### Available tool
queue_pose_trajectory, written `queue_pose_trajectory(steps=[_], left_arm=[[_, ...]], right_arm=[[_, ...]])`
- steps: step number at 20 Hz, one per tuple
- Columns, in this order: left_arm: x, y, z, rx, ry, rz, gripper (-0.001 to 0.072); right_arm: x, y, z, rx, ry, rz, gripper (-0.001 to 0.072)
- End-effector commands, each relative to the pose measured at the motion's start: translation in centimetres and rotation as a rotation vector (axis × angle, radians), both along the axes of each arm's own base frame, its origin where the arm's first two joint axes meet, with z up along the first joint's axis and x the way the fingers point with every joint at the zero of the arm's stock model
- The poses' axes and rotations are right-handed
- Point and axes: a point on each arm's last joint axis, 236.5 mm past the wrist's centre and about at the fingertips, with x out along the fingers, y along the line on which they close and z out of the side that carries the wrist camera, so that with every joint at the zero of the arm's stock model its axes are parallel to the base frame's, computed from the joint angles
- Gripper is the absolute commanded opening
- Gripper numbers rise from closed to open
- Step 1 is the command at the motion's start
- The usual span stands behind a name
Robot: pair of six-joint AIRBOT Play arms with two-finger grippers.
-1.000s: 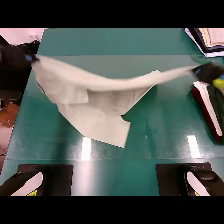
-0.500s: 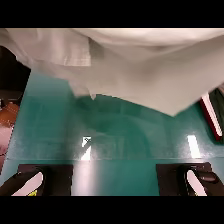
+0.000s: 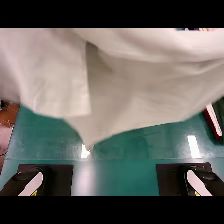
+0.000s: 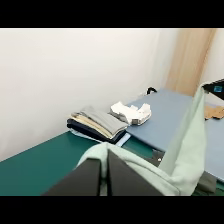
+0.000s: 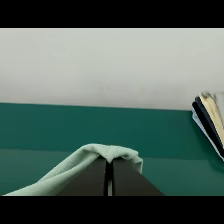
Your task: Fold the shirts.
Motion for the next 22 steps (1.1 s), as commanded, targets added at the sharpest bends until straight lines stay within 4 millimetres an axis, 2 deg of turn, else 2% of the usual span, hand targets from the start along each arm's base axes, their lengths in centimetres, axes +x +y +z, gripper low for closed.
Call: queue_pose_trajectory(steps=[1, 2, 4, 6, 7, 8, 10, 12, 13, 15, 18, 22], left_arm=[[0.2, 0.3, -1.3, 0.048, 0.024, 0.036, 0.0029], [2.3, 1.3, -3.2, 0.077, 0.089, 0.087, 0.0029], [8.0, 4.4, -9.1, 0.131, 0.290, 0.227, 0.0029], [13.3, 7.7, -17.0, 0.178, 0.520, 0.354, 0.0029], [15.2, 8.9, -21.2, 0.197, 0.621, 0.389, 0.0029], [16.8, 9.4, -25.6, 0.202, 0.721, 0.400, 0.0029], [19.0, 10.1, -33.5, 0.186, 0.868, 0.414, 0.0029], [20.7, 10.9, -39.6, 0.188, 0.929, 0.446, 0.0029], [21.5, 11.6, -41.9, 0.181, 0.950, 0.474, 0.0029], [23.3, 12.5, -44.5, 0.166, 0.966, 0.516, 0.0029], [26.2, 13.7, -46.1, 0.147, 0.943, 0.564, 0.0029], [29.0, 14.9, -47.7, 0.161, 0.899, 0.607, 0.0029]], right_arm=[[1.7, -2.8, -4.7, 0.025, 0.253, -0.100, 0.0015], [2.9, -3.0, -6.9, 0.045, 0.342, -0.104, 0.0015], [5.4, -3.5, -12.1, 0.079, 0.529, -0.104, 0.0014], [7.4, -3.5, -18.0, 0.110, 0.726, -0.086, 0.0015], [8.1, -3.6, -20.7, 0.120, 0.823, -0.083, 0.0015], [8.8, -3.7, -23.2, 0.130, 0.911, -0.081, 0.0014], [10.5, -4.0, -27.1, 0.147, 1.024, -0.076, 0.0015], [13.1, -3.8, -29.7, 0.152, 1.055, -0.061, 0.0015], [14.8, -3.4, -30.5, 0.136, 1.036, -0.040, 0.0015], [18.6, -2.0, -31.9, 0.092, 0.971, 0.012, 0.0015], [22.9, -0.3, -34.4, 0.061, 0.917, 0.036, 0.0015], [25.6, 0.9, -38.9, 0.060, 0.954, 0.053, 0.0014]])
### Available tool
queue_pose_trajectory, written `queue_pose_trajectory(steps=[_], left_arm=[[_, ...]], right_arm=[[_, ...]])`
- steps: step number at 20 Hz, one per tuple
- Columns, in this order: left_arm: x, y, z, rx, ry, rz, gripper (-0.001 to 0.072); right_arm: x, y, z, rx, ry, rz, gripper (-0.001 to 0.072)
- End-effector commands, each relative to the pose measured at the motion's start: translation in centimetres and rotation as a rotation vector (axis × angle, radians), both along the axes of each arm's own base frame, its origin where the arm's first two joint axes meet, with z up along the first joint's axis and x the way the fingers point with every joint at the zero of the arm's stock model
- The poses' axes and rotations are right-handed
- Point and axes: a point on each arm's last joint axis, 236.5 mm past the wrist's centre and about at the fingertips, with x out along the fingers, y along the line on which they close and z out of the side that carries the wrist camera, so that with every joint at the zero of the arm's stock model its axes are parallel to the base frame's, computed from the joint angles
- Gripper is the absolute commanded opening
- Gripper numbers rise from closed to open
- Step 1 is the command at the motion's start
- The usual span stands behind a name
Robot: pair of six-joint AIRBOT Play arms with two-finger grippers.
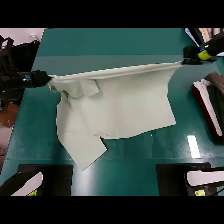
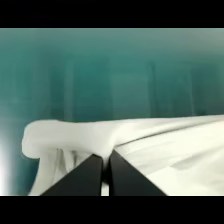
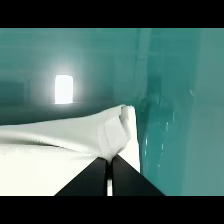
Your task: Fold the shirts.
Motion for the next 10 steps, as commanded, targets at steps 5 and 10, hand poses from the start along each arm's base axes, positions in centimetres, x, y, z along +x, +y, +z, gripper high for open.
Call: queue_pose_trajectory(steps=[5, 10], left_arm=[[2.6, 1.3, -3.7, 0.079, -0.001, -0.011, 0.0029], [0.9, 1.0, -5.4, 0.158, 0.068, -0.114, 0.0029]], right_arm=[[2.5, 1.3, -6.7, -0.008, 0.084, 0.064, 0.0014], [-0.2, 2.2, -10.7, -0.016, 0.168, 0.113, 0.0013]])
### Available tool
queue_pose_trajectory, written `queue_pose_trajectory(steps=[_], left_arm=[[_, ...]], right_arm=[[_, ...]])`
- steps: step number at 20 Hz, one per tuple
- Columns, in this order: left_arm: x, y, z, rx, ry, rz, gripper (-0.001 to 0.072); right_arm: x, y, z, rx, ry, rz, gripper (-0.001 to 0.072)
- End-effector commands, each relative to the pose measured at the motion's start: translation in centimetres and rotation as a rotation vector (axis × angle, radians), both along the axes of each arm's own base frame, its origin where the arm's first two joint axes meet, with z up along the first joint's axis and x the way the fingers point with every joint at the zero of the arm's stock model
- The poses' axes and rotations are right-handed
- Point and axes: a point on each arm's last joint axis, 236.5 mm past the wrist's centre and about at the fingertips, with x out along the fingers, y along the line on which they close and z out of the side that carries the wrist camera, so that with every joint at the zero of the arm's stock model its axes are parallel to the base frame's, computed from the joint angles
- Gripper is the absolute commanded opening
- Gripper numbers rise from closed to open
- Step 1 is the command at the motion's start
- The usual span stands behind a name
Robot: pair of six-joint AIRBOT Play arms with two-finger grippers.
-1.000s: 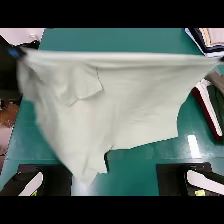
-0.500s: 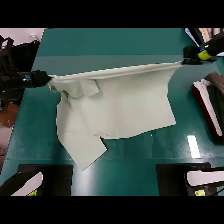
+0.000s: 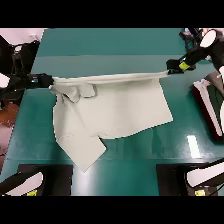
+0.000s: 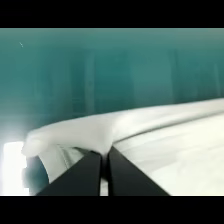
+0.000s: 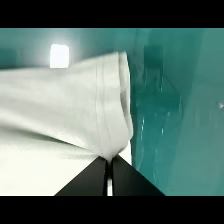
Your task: Fold the shirts.
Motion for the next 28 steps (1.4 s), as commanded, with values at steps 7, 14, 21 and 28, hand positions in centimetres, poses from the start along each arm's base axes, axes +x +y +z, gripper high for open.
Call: queue_pose_trajectory(steps=[7, 14, 21, 28], left_arm=[[-1.7, 0.4, -2.0, 0.086, 0.084, -0.071, 0.0030], [-4.5, 0.1, -3.9, 0.104, 0.215, -0.131, 0.0030], [-6.4, -0.1, -7.0, 0.057, 0.349, -0.092, 0.0379], [-12.1, 2.6, -8.5, 0.161, 0.600, -0.064, 0.0514]], right_arm=[[-2.6, 0.4, -5.1, 0.000, 0.011, -0.004, 0.0015], [-2.8, 0.4, -5.7, 0.001, 0.011, -0.007, 0.0017], [-3.2, 1.8, -5.5, 0.066, 0.033, -0.011, 0.0395], [-6.1, 2.0, -3.6, 0.062, 0.092, 0.055, 0.0444]])
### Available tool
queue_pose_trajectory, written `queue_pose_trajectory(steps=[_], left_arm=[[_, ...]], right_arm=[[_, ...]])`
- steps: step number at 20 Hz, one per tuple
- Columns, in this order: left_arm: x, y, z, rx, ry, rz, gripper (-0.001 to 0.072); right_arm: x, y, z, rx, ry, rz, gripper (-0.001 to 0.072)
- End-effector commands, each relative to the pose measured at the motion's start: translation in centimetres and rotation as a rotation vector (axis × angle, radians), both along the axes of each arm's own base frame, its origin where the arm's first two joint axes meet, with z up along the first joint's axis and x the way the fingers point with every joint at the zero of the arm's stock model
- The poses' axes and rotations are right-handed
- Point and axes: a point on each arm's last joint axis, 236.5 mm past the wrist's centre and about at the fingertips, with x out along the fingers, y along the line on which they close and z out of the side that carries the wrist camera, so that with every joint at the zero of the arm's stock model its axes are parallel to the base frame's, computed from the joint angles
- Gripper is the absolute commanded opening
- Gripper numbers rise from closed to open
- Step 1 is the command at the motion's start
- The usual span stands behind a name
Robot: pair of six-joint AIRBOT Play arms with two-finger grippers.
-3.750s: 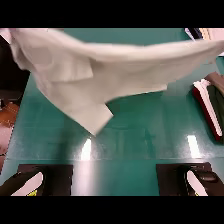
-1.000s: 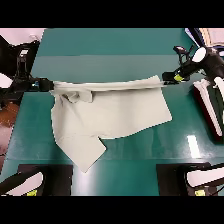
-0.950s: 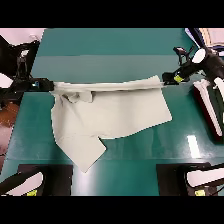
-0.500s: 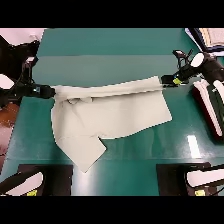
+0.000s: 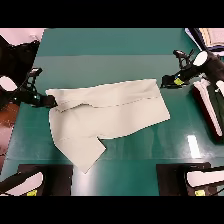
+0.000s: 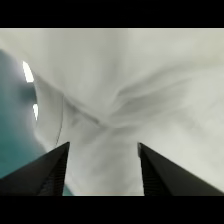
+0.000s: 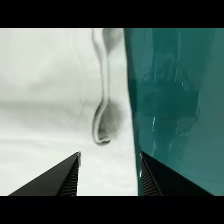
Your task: Fold the shirts.
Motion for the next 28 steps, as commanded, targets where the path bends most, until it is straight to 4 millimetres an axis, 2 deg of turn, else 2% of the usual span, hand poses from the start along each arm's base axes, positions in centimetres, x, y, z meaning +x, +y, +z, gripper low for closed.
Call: queue_pose_trajectory(steps=[1, 4, 6, 8, 11, 15, 18, 20, 22, 26, 28], left_arm=[[-3.3, 1.5, -0.5, 0.065, 0.134, 0.008, 0.0514], [-4.2, 1.4, 1.5, 0.059, 0.100, 0.040, 0.0514], [-6.0, 1.2, 2.5, 0.058, 0.087, 0.045, 0.0515], [-8.1, 0.9, 2.4, 0.050, 0.097, 0.075, 0.0515], [-11.0, 0.6, 0.9, 0.036, 0.146, 0.117, 0.0514], [-14.0, 0.3, -2.3, 0.029, 0.252, 0.118, 0.0515], [-16.2, -0.4, -4.4, 0.003, 0.329, 0.133, 0.0515], [-17.2, -1.5, -5.5, -0.039, 0.362, 0.140, 0.0515], [-17.3, -2.4, -6.3, -0.082, 0.359, 0.157, 0.0515], [-18.4, -2.6, -7.8, -0.092, 0.392, 0.196, 0.0515], [-18.0, -2.6, -7.8, -0.093, 0.374, 0.208, 0.0514]], right_arm=[[-1.9, 0.2, 1.2, 0.003, 0.037, 0.045, 0.0444], [-3.6, 0.1, 2.0, 0.003, 0.082, 0.067, 0.0444], [-4.8, -0.3, 2.0, 0.008, 0.125, 0.073, 0.0443], [-5.6, -0.4, 2.0, 0.019, 0.160, 0.072, 0.0444], [-6.9, -0.4, 0.9, 0.021, 0.198, 0.072, 0.0444], [-11.2, -0.3, -2.3, 0.025, 0.264, 0.055, 0.0443], [-13.5, -0.3, -3.5, 0.022, 0.261, 0.048, 0.0443], [-14.1, -0.3, -3.7, 0.018, 0.231, 0.037, 0.0443], [-14.2, -0.3, -3.5, 0.016, 0.197, 0.030, 0.0443], [-14.0, -0.3, -2.4, 0.014, 0.155, 0.029, 0.0443], [-14.0, -0.3, -2.0, 0.012, 0.143, 0.029, 0.0443]])
